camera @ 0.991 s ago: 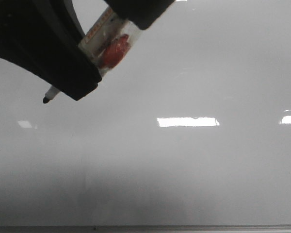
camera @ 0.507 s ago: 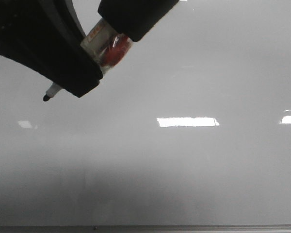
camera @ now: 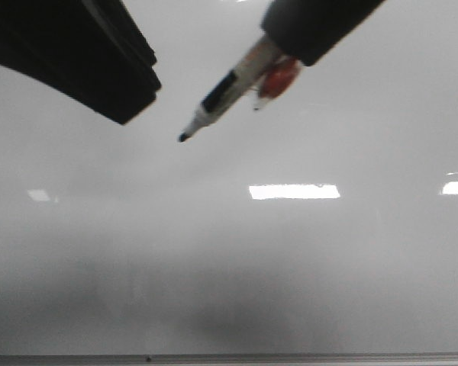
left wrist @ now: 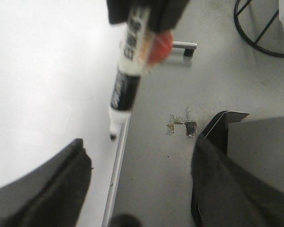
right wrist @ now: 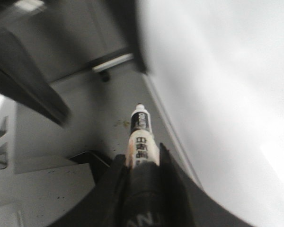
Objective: Write number 9 on whiteboard
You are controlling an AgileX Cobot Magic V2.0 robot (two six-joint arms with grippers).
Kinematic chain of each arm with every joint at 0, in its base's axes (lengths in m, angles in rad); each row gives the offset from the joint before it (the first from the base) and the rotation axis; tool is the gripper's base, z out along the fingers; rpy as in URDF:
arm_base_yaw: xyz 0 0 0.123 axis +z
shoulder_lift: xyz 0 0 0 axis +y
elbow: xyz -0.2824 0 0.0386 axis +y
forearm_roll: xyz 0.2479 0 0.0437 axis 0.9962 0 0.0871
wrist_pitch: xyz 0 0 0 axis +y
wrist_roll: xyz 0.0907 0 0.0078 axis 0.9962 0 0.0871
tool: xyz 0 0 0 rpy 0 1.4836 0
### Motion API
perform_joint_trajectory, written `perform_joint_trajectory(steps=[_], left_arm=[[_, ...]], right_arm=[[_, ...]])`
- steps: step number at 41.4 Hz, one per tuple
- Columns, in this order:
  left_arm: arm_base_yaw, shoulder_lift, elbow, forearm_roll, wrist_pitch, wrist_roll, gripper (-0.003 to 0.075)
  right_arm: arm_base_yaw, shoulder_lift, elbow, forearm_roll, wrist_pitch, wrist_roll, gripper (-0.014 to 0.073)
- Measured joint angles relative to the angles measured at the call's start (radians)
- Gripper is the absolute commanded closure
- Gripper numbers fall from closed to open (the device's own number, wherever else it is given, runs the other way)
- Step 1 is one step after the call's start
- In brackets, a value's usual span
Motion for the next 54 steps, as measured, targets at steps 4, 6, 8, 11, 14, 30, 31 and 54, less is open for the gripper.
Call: perform_joint_trajectory(steps=[4,6,8,11,14,30,31,54], left_arm=[[0.057,-0.058,0.031,0.005,0.000,-0.043,0.0661],[0.095,-0.090,0.058,0.001,-0.003,-0.065,0.0711],[0.130,-0.119,0.092,-0.006,-0.009,-0.079,0.0739],[0.197,-0.183,0.150,-0.029,-0.030,-0.092,0.0739],[0.263,-0.258,0.225,-0.050,-0.060,-0.094,0.0739],[0.412,-0.698,0.528,-0.209,-0.244,-0.101,0.0739],[0.412,-0.714,0.533,-0.211,-0.251,-0.101,0.0739],[0.412,-0.751,0.541,-0.220,-0.269,-0.101,0.0739]], right_arm=[[-0.101,-0.041,0.050,0.021,-0.027,0.000,0.0660],[-0.137,-0.055,0.067,0.037,-0.047,0.000,0.0660],[-0.161,-0.066,0.080,0.057,-0.070,0.000,0.0660],[-0.186,-0.071,0.101,0.080,-0.111,0.000,0.0660],[-0.193,-0.073,0.121,0.095,-0.153,0.000,0.0660],[-0.194,0.041,0.111,0.198,-0.369,0.000,0.0660],[-0.194,0.055,0.102,0.198,-0.380,0.000,0.0660],[-0.117,0.342,-0.120,0.245,-0.436,0.000,0.0660]])
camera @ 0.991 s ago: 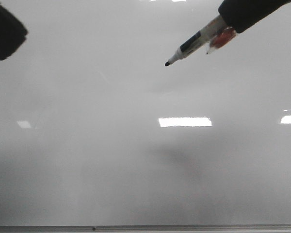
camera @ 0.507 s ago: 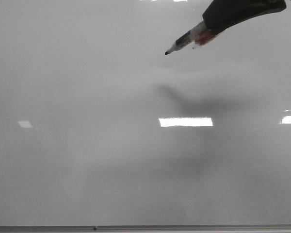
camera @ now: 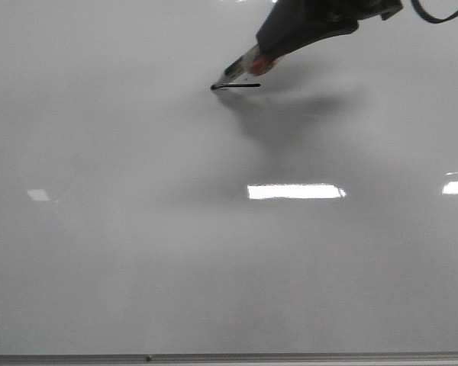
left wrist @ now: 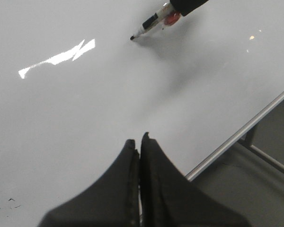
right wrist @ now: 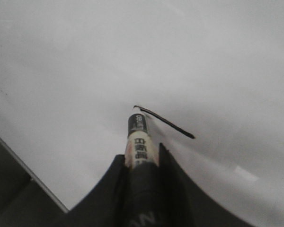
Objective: Write number 9 on whiteboard
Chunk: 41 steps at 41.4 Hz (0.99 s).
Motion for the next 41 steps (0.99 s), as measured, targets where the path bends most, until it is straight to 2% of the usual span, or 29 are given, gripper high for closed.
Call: perform_joint_trajectory(steps=[12,28,41], left_arm=[[0.000,0.000,0.001,0.000,0.000,0.000,0.0739],[0.000,0.000,0.001,0.000,0.000,0.000,0.0739],[0.000,0.000,0.001,0.000,0.000,0.000,0.0739]], right_arm=[[0.024,0.076,0.021,0.005,0.068,0.000,0.0660],[-0.071,-0.055,0.093,-0.010,0.037,0.000,0.0660],[-0.079,-0.081,0.081,-0.016,0.008,0.000,0.0660]])
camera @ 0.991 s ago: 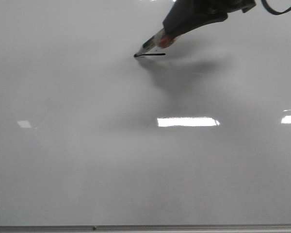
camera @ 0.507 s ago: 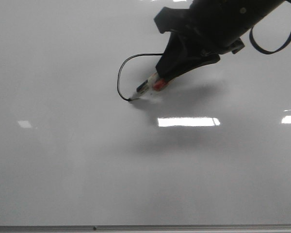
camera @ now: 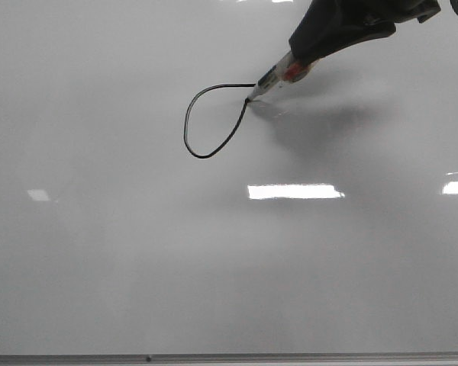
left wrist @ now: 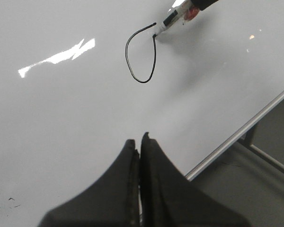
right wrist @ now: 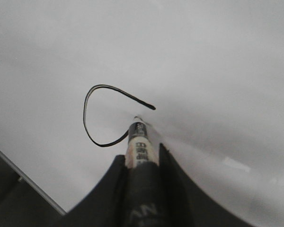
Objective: Write number 9 on whiteboard
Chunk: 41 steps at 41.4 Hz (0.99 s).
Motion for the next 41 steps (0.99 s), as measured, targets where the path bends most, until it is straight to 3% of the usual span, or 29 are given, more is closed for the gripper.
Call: perform_joint_trajectory(steps=[23,41], left_arm=[[0.000,0.000,0.000,0.000,0.000,0.000,0.0739],[0.000,0.000,0.000,0.000,0.000,0.000,0.0739]], right_arm=[[0.000,0.000,-0.029,-0.005,-0.002,0.000,0.0652],[0.000,0.098,0.162,0.006,0.051,0.000,0.0652]])
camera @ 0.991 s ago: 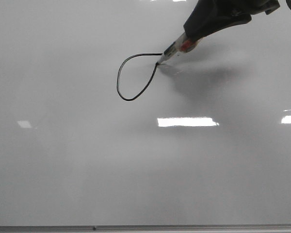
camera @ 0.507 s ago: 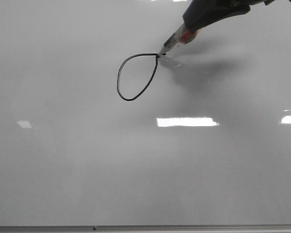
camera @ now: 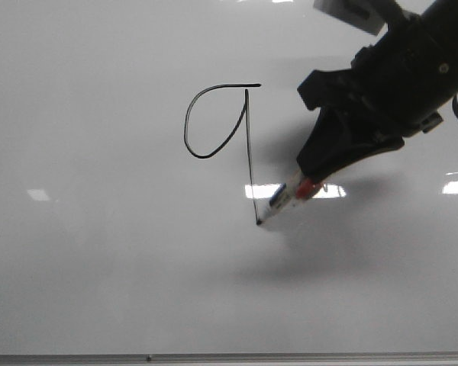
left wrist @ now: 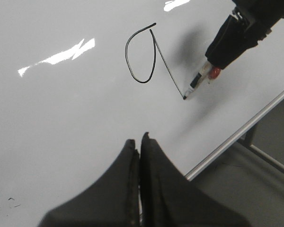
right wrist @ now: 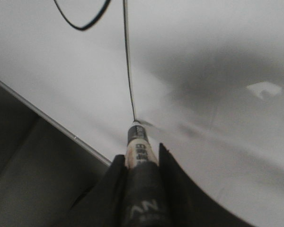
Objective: Write number 9 on whiteboard
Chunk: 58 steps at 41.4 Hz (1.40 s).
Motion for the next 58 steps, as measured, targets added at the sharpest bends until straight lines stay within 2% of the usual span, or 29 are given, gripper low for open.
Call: perform_joint_trajectory(steps=[8,15,17,22,27,30,31,35,47,54,58], left_arm=[[0.000,0.000,0.000,0.000,0.000,0.000,0.0739],[0.000,0.000,0.000,0.000,0.000,0.000,0.0734],[0.000,0.000,0.000,0.000,0.007,0.003,0.0710],[0.000,0.035,-0.010,-0.007,0.069,0.048,0.0545],[0.000,0.128,-0.060,-0.043,0.142,0.142,0.0260],[-0.013,0.201,-0.095,-0.064,0.166,0.206,0.0165],[-0.021,0.223,-0.111,-0.071,0.175,0.231,0.0155],[-0.073,0.333,-0.163,-0.079,0.189,0.296,0.0171],[-0.302,0.572,-0.297,-0.065,0.187,0.374,0.0318],[-0.349,0.619,-0.328,-0.054,0.187,0.378,0.0393],[-0.354,0.625,-0.329,-0.052,0.187,0.378,0.0469]], right_arm=[[0.006,-0.007,0.006,-0.006,0.008,-0.006,0.0652],[0.061,-0.107,0.006,-0.015,0.030,-0.095,0.0652],[0.086,-0.147,-0.006,-0.015,0.064,-0.130,0.0652],[0.137,-0.190,-0.061,-0.015,0.174,-0.203,0.0652],[0.185,-0.191,-0.123,-0.020,0.266,-0.265,0.0652],[0.218,-0.191,-0.148,-0.022,0.292,-0.302,0.0652],[0.230,-0.191,-0.157,-0.022,0.298,-0.315,0.0652],[0.268,-0.191,-0.180,-0.023,0.316,-0.367,0.0652],[0.345,-0.191,-0.207,-0.027,0.357,-0.442,0.0652],[0.355,-0.191,-0.207,-0.027,0.378,-0.455,0.0652],[0.355,-0.191,-0.207,-0.027,0.384,-0.457,0.0652]])
